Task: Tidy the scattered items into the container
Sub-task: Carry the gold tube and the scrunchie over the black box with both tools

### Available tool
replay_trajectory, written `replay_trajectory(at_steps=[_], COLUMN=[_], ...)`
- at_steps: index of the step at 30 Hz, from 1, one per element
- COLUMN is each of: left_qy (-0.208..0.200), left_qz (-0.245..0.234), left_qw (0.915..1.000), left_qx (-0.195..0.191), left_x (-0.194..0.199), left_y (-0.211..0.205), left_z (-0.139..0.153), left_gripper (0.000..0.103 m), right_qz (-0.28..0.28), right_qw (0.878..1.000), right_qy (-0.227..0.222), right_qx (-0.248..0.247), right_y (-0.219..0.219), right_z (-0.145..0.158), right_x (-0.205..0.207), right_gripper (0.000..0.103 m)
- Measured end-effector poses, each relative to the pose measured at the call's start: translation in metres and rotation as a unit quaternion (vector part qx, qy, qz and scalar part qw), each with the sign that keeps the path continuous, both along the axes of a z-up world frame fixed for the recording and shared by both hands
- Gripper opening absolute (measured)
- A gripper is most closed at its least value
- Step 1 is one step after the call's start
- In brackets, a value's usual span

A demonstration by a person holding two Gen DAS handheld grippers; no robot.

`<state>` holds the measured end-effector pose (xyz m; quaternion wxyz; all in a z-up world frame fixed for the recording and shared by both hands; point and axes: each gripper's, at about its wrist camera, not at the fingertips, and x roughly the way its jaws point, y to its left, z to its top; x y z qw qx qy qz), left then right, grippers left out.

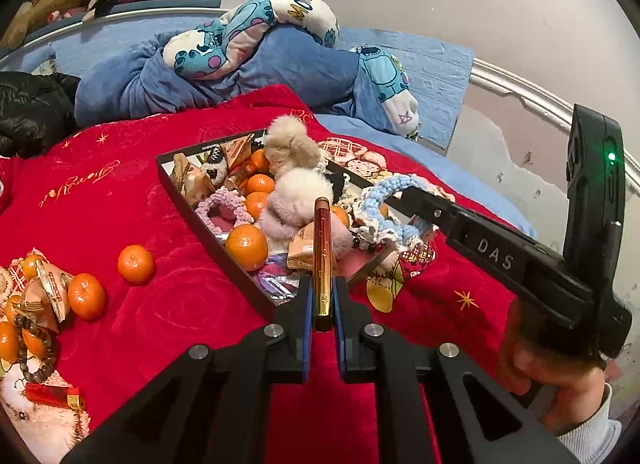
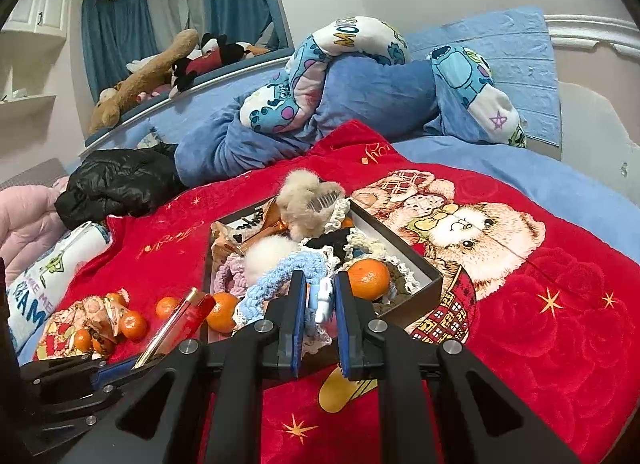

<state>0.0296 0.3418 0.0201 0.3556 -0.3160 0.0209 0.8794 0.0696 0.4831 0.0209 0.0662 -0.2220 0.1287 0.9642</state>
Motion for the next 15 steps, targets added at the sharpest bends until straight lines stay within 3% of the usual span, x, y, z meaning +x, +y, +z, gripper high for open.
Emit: replay_trajectory(at_steps=[15], left_qy=[0.014], left_qz=[0.013], left_qw=[0.9998], left_qx=[-0.01], left_x=[-0.006], left_y=[0.008], left_z=[-0.001], left_gripper=[0.01], right_qz=[0.013], right_qw=[1.0], right_qy=[0.022], right_qx=[0.003], right_y=[0.012], right_z=[0.007], right_x=[-0.018], right_gripper=[0.014])
